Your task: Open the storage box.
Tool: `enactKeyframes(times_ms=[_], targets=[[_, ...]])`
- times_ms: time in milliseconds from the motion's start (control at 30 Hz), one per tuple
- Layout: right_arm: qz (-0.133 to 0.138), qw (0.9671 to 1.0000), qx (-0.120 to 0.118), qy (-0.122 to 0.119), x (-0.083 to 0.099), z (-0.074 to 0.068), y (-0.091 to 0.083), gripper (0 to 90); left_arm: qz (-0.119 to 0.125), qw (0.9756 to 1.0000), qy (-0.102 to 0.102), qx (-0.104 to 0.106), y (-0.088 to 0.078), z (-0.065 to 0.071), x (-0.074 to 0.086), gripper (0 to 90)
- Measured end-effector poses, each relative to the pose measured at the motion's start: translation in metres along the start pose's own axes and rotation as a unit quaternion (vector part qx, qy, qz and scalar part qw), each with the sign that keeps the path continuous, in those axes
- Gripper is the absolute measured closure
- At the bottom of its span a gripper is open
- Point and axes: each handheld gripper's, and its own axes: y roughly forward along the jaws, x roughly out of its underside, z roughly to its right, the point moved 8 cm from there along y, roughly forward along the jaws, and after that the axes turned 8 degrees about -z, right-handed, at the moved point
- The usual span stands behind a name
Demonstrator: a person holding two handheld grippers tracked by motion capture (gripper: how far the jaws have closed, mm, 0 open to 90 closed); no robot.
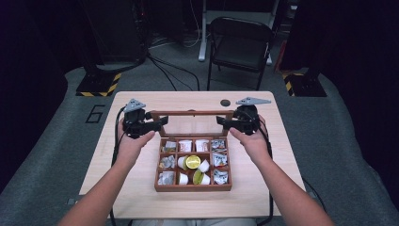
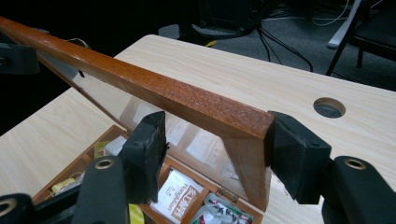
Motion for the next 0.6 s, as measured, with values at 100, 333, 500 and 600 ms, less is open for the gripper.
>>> enactKeyframes(times_ms=[100,333,500,600], targets=[[0.002,1.0,0.003,-0.002,-0.003,0.002,0.003,38.7,0.009,0.9999,-0.011,0.004,0.004,-0.002,-0.002,38.8],[-0.002,1.0,0.004,0.0,-0.003,0.01,0.016,38.0,0.017,0.9997,-0.018,0.004,0.015,-0.008,0.0,37.7],[-0.003,1.0,0.003,-0.001,0.003,0.012,0.025,37.9,0.019,0.9994,-0.024,0.014,0.022,-0.011,0.005,37.2],[-0.004,1.0,0.001,0.0,0.008,0.014,0.031,37.5,0.015,0.9995,-0.027,0.012,0.028,-0.012,0.011,37.2]])
